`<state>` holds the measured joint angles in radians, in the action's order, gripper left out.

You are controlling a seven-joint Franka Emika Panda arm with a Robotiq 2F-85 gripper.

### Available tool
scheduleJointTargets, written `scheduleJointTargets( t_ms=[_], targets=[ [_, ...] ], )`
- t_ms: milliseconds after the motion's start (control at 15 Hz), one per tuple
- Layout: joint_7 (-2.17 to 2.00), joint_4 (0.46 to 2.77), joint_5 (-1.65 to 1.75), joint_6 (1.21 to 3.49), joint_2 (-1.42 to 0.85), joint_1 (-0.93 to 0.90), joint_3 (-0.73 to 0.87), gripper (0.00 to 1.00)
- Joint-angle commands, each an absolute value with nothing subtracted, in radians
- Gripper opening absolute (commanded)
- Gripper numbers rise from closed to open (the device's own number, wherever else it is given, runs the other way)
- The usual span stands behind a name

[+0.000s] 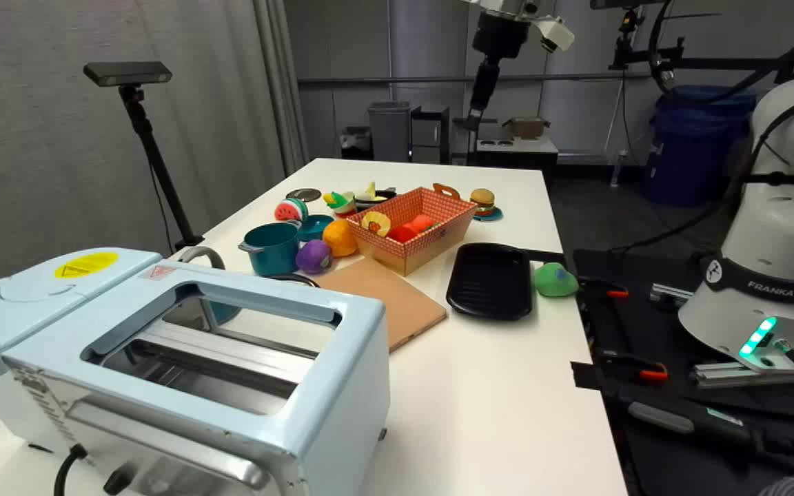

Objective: Put the red plushy on the black tray

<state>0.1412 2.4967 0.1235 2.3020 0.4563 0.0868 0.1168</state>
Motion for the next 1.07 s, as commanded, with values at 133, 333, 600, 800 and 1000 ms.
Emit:
scheduleJointTargets(
  t_ms=[133,333,600,800,1000],
  targets=[
    [0.142,2.495,0.121,2.299,0.455,0.09,0.114,1.0],
    [0.142,2.495,0.121,2.299,0.455,0.09,0.114,1.0],
    [0.142,2.495,0.121,2.299,0.455,0.09,0.114,1.0],
    [0.142,2.495,0.121,2.299,0.454,0.09,0.114,1.0],
    [0.142,2.495,0.121,2.299,0.454,0.09,0.114,1.0]
  ],
)
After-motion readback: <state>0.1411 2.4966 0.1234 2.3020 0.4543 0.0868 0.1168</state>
